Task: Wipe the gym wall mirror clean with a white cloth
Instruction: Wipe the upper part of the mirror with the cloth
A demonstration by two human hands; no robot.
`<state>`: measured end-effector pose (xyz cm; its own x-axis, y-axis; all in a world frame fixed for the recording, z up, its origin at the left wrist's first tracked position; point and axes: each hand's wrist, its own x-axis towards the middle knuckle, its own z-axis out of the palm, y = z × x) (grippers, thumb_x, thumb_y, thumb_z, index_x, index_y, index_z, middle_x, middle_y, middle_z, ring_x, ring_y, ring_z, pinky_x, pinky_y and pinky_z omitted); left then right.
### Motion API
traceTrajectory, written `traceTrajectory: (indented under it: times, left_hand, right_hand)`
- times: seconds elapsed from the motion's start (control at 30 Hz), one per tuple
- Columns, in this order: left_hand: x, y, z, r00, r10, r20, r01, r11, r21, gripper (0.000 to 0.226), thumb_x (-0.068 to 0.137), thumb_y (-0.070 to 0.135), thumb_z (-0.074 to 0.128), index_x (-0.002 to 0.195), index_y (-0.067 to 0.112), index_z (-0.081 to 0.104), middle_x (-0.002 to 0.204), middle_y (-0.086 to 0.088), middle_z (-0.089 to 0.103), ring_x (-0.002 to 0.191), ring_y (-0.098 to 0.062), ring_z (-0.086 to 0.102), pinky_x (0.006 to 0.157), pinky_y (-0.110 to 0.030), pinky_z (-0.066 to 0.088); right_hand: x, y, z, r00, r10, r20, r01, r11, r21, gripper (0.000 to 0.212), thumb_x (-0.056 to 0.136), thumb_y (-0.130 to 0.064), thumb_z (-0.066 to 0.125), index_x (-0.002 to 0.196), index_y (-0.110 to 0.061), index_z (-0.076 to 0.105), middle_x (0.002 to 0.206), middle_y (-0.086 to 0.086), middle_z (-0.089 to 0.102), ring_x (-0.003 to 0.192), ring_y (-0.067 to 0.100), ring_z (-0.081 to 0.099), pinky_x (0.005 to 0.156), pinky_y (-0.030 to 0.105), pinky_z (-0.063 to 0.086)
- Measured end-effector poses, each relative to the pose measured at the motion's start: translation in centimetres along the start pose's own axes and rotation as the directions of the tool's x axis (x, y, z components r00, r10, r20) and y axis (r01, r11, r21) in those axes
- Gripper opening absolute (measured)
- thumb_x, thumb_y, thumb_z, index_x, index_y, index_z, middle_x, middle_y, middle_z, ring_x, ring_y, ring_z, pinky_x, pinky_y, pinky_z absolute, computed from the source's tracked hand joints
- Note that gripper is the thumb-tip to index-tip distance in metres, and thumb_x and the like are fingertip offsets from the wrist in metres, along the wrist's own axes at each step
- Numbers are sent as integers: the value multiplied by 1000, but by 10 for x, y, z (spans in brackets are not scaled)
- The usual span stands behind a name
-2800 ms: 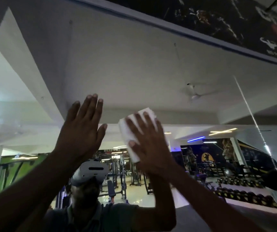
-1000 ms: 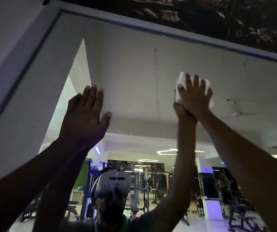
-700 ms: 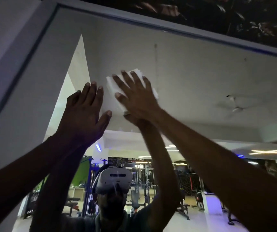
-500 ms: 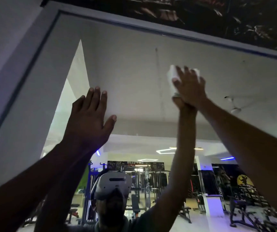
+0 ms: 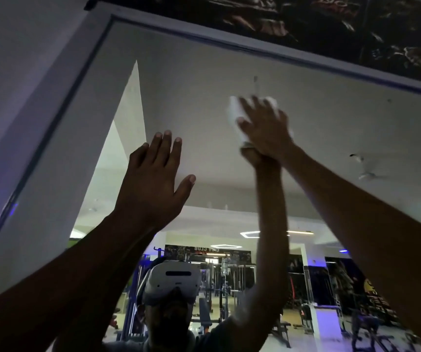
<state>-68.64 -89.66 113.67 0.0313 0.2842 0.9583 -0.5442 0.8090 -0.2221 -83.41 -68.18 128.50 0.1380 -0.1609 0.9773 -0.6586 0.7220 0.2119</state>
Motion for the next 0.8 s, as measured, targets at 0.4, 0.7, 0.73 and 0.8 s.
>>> traceTrajectory:
  times: [0.4,0.7,0.73,0.8]
  left_hand:
    - [1,1,-6,1000,5,26,-4,1000,-10,78,105,55,23,165,6,24,172,-21,22,161,-34,19,126,-48,17]
    - [-60,20,-38,991,-22,135,35,994,-100,77,103,47,23,165,1,22,172,-23,17,162,-35,14,129,-47,13]
    - [-78,26,-39,991,-13,133,27,994,-107,76,104,46,24,165,0,21,172,-23,16,162,-35,13,129,-48,12]
    - [-104,35,-39,992,-5,124,21,992,-124,73,105,42,26,165,0,21,172,-24,17,162,-36,13,129,-52,14]
  right_hand:
    - [-188,-96,14,988,-149,-38,152,987,61,69,108,-55,23,170,-32,3,177,2,-7,164,29,-8,130,56,-10]
    - [-224,31,4,928,366,-65,-367,930,2,72,107,-61,8,168,-26,23,174,9,25,158,36,26,122,64,25]
    - [-233,13,6,914,397,-91,-398,917,-2,73,107,-61,7,169,-25,22,174,11,24,158,38,25,122,65,25]
    - [-266,-48,4,952,300,-65,-301,953,-11,71,107,-58,12,170,-26,14,176,12,13,162,39,13,127,64,15]
